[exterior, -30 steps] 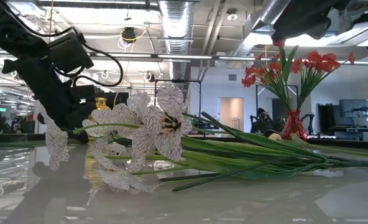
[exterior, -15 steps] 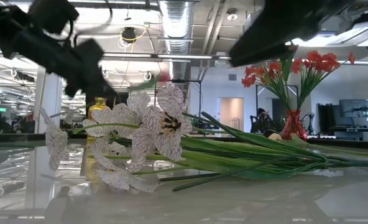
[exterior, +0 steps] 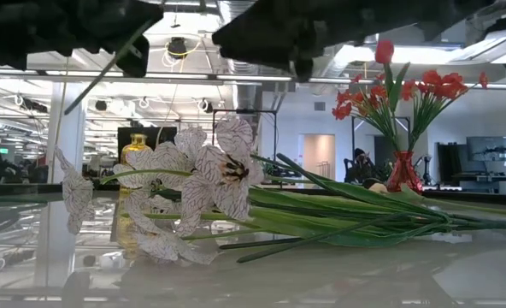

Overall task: Sort flowers into vase by color
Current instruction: Put the red flower into the red vase

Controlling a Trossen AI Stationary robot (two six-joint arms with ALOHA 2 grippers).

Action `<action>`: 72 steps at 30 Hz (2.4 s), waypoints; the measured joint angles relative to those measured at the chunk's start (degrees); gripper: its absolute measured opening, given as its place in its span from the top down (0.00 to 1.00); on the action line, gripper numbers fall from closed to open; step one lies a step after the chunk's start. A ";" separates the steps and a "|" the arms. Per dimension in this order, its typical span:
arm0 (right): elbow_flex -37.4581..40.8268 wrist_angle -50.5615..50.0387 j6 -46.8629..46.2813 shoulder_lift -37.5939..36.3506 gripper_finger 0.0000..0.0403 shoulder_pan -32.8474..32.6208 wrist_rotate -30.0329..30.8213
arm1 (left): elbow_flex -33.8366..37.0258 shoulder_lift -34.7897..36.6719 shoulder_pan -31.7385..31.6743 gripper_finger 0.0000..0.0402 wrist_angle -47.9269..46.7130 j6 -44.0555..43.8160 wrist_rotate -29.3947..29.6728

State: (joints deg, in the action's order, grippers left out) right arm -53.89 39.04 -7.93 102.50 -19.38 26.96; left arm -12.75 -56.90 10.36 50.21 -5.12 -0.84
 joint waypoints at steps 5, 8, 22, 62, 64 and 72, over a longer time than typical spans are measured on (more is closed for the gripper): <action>-0.02 6.96 0.95 0.00 0.63 3.53 -13.85 | 0.00 -2.58 2.51 1.00 1.23 2.77 -0.40; -0.06 10.68 0.95 -0.11 0.63 5.24 -20.30 | 0.00 -3.98 2.67 1.00 2.34 2.51 -0.37; -0.04 12.48 7.85 -0.03 0.55 5.99 -20.56 | 0.00 -6.52 2.70 1.00 6.97 2.33 -2.79; -0.04 16.40 17.40 -0.09 0.48 6.67 -21.07 | -7.15 -20.38 2.76 1.00 17.45 1.46 5.57; -0.04 16.42 17.44 -0.09 0.48 6.85 -21.05 | -7.15 -20.38 2.17 1.00 17.45 0.98 5.74; -0.04 16.40 17.48 -0.09 0.49 7.20 -21.07 | -7.15 -20.38 1.48 1.00 17.45 0.13 5.68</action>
State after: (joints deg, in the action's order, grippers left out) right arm -53.93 55.44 9.55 102.41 -12.18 5.89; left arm -19.90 -77.28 11.84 67.66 -4.99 4.84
